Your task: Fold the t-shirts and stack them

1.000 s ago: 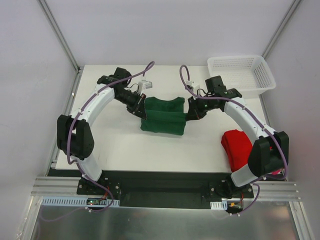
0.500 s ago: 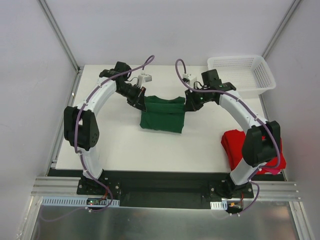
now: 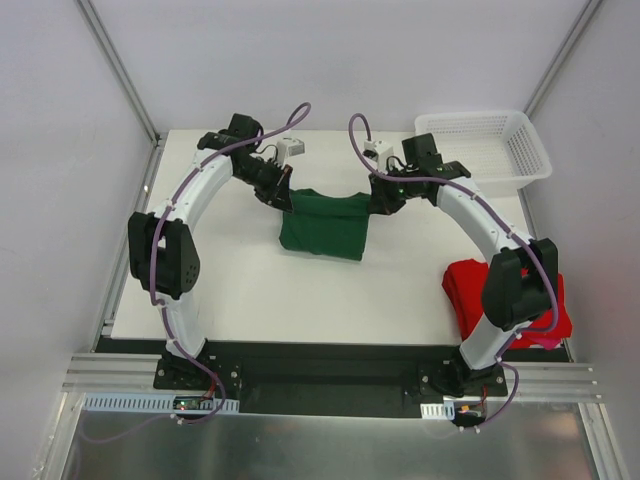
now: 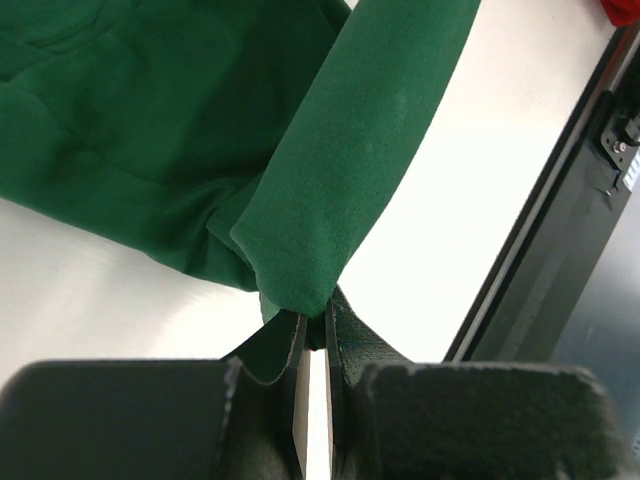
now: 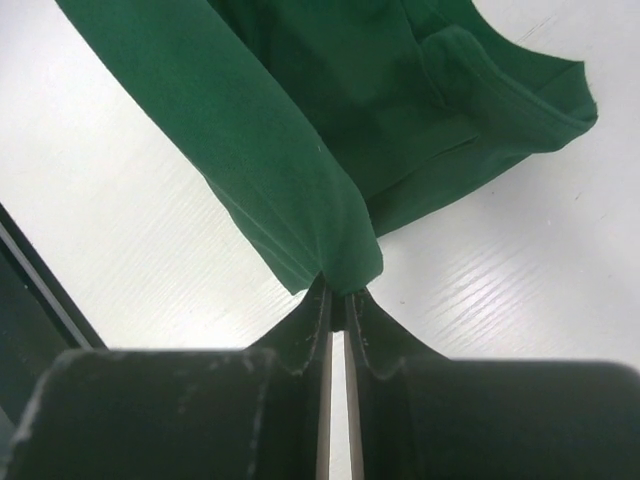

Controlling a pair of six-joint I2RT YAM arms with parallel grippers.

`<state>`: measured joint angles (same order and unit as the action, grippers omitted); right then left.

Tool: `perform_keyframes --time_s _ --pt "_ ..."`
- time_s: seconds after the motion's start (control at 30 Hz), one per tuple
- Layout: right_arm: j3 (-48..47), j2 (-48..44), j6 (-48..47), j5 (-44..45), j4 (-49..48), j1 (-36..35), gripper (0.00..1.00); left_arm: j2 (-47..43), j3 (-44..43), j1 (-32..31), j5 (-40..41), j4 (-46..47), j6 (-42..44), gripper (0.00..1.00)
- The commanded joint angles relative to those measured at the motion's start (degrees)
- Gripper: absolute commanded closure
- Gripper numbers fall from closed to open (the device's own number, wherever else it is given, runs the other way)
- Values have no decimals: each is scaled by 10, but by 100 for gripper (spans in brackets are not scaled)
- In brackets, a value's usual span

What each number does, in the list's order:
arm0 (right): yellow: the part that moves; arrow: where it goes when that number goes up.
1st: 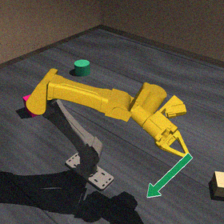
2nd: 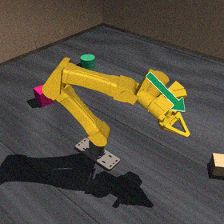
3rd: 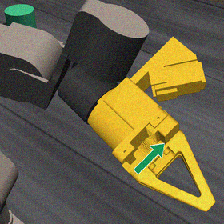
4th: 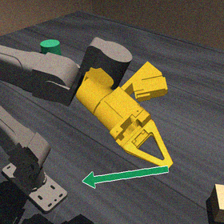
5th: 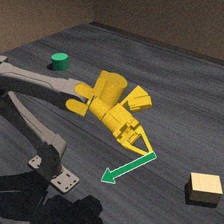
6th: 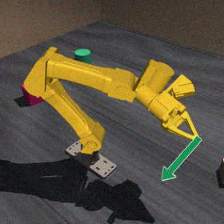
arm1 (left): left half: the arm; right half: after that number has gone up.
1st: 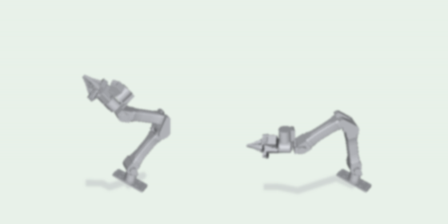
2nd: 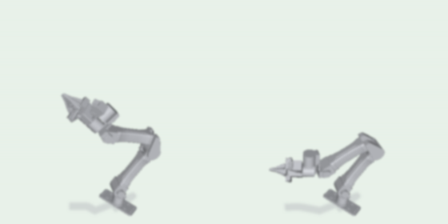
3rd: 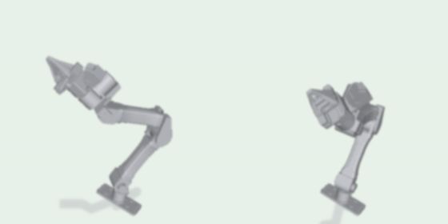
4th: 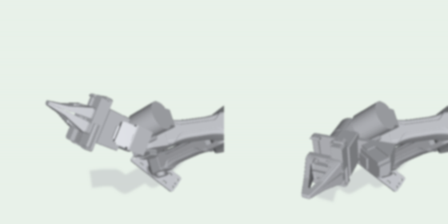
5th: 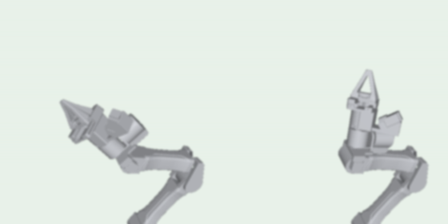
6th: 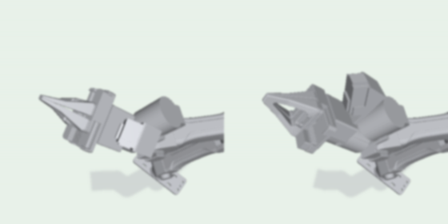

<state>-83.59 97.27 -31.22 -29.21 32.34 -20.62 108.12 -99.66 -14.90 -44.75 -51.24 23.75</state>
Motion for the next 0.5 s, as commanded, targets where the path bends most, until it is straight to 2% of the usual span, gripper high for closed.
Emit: perform_keyframes --time_s 0.0,0.47 --pt "-29 4 -23 41 -14 8 99 10 -42 13 29 8 25 100" --pt "-39 7 -41 75 -42 8 99 27 -67 13 57 31 31 100"
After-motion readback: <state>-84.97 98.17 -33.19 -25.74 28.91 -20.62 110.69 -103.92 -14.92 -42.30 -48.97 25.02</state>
